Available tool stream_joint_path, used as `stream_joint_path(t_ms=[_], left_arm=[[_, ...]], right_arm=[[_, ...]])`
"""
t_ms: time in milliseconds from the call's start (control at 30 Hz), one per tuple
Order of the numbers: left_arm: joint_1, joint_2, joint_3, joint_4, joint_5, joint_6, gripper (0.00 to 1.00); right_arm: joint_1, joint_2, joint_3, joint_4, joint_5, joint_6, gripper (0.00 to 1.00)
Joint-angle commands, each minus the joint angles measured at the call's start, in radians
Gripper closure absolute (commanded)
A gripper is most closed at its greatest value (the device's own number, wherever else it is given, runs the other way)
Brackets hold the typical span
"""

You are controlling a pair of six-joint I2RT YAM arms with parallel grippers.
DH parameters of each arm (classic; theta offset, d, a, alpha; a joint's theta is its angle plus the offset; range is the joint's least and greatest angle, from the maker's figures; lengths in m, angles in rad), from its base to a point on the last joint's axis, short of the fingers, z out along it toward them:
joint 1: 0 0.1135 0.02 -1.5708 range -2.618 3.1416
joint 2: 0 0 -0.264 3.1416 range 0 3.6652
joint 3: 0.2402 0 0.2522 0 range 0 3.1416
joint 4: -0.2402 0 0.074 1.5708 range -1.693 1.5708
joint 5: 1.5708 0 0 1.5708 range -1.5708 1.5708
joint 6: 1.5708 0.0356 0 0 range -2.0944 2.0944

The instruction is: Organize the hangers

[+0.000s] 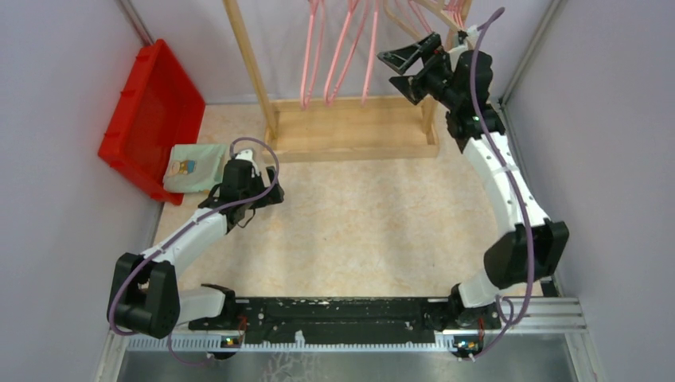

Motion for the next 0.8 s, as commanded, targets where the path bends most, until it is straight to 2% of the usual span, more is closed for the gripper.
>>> stream_joint_path(t_ms=[0,167,433,633,767], left_arm=[[0.005,-0.012,0.030,-0.027,-0.008,-0.004,0.00],[0.004,-0.011,0.048,-0.034,0.007,0.004,0.00],[0.004,0.008,0.069,-0.046,0.010,0.009,0.00],[0.003,0.010,0.067,-0.052,0.013,0.018,0.00],[0.004,0.009,0.059,-0.044,0.014,0.019,0.00]], right_arm=[[0.007,-0.217,-0.060,-0.159,0.111,-0.312,0.03],[0.048,-0.365,-0.233,-0.291,0.249,-0.629,0.02],[0.175,-0.475,-0.513,-0.339,0.325,-0.922,0.01],[0.210,-0.504,-0.666,-0.268,0.411,-0.885,0.01],[0.211,-0.522,-0.725,-0.235,0.430,-0.916,0.01]])
